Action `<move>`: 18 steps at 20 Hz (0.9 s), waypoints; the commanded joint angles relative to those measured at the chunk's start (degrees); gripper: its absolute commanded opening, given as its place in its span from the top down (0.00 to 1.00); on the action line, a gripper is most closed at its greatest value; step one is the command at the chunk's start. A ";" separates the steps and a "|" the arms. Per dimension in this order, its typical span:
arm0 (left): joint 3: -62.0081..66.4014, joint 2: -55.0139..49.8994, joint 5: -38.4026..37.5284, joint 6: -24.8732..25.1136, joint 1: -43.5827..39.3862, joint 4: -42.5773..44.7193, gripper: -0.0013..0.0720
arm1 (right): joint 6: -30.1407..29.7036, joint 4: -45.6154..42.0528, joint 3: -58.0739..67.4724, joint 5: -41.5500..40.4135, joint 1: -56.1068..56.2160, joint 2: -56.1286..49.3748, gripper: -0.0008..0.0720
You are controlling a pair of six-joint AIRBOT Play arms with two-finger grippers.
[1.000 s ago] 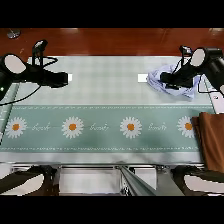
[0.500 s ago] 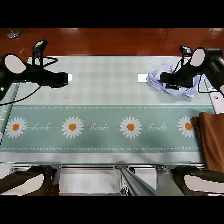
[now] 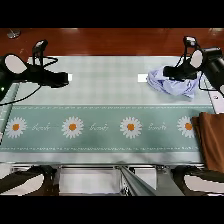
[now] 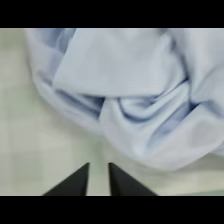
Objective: Fold the shirts.
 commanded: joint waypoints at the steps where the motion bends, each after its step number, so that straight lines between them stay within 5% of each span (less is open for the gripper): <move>1: 0.00 -0.79 5.86 0.02 -0.02 0.02 0.84 | 1.62 -15.10 0.00 -12.09 -0.44 -0.83 0.12; 2: 0.00 -1.40 7.76 0.04 -0.02 0.04 0.34 | 1.92 -16.00 0.00 -15.43 -1.53 -1.73 0.12; 3: 0.00 -2.01 9.38 -0.26 -0.02 0.09 0.02 | 4.09 -15.98 0.22 -17.40 -3.30 -3.23 0.12; 7: 0.00 -3.93 11.93 -0.22 0.09 0.94 0.03 | 6.73 -8.57 4.04 -14.36 -11.41 -13.20 0.12; 12: 0.00 -5.20 14.56 -0.24 0.09 1.33 0.03 | -5.27 5.68 12.44 -0.39 -14.67 -24.68 0.15; 13: 0.00 -5.44 14.53 -0.20 0.09 1.38 0.03 | -8.41 7.78 14.10 2.47 -14.64 -25.68 0.34; 14: 0.00 -5.53 14.10 -0.20 0.09 1.92 0.03 | -10.45 9.07 15.65 4.72 -14.60 -25.79 0.78; 15: 0.00 -5.53 13.79 -0.22 0.09 2.95 0.03 | -12.63 10.80 17.77 6.69 -14.53 -25.31 0.96; 18: 1.51 -4.98 3.06 -0.22 1.42 5.11 0.03 | -14.56 11.91 25.79 11.13 -14.53 -20.90 0.96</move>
